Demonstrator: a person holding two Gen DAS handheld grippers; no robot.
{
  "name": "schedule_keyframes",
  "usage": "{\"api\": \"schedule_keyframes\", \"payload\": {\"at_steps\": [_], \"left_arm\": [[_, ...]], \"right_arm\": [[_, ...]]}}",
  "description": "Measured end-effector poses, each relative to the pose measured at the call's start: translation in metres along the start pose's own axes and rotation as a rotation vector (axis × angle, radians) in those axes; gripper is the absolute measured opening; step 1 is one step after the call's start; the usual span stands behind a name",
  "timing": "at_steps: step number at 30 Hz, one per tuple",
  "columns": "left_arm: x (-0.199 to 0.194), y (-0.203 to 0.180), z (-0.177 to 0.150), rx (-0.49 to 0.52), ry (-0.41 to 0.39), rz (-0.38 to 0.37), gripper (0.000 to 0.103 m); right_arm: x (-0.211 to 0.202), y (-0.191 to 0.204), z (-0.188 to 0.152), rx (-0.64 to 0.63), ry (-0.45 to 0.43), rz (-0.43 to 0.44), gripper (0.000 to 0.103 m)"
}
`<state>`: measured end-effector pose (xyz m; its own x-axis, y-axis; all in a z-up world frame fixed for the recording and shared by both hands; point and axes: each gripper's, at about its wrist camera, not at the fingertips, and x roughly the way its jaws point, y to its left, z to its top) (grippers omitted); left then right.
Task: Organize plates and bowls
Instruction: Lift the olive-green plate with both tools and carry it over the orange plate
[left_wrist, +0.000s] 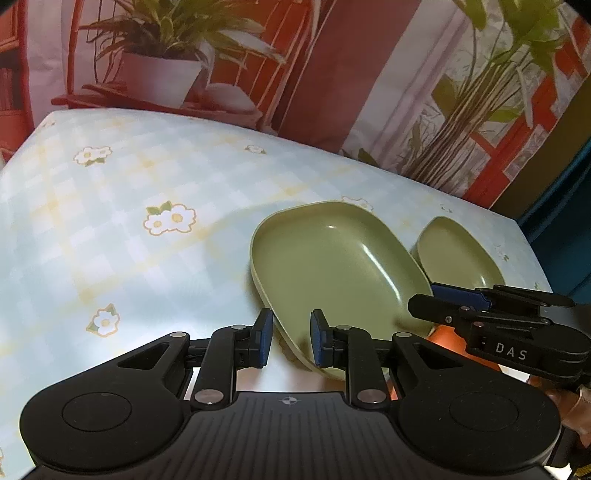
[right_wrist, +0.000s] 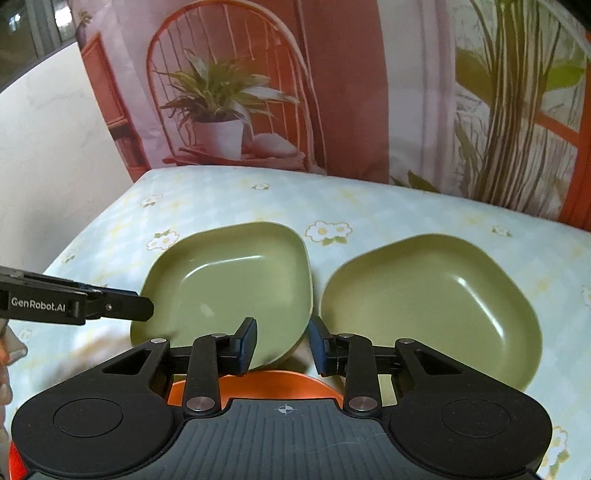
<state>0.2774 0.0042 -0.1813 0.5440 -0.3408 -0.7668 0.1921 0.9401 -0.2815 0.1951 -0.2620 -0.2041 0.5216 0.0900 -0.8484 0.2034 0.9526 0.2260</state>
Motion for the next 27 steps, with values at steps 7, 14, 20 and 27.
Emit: {"api": "schedule_keyframes", "payload": {"at_steps": [7,14,20,27], "left_arm": [[0.013,0.003,0.002,-0.002,0.019,0.01,0.022],[0.01,0.004,0.002,0.011,0.027,0.015,0.022],[-0.006,0.001,0.005,0.027,-0.004,0.022,0.022],[-0.027,-0.006,0.002,0.041,-0.035,0.02,0.022]], "right_arm": [[0.017,-0.002,0.005,0.012,0.019,-0.006,0.028],[0.016,-0.005,0.008,0.032,0.017,-0.007,0.019],[0.004,-0.002,0.01,0.023,-0.018,0.006,0.017],[-0.014,0.004,0.014,0.003,-0.056,0.02,0.017]]}}
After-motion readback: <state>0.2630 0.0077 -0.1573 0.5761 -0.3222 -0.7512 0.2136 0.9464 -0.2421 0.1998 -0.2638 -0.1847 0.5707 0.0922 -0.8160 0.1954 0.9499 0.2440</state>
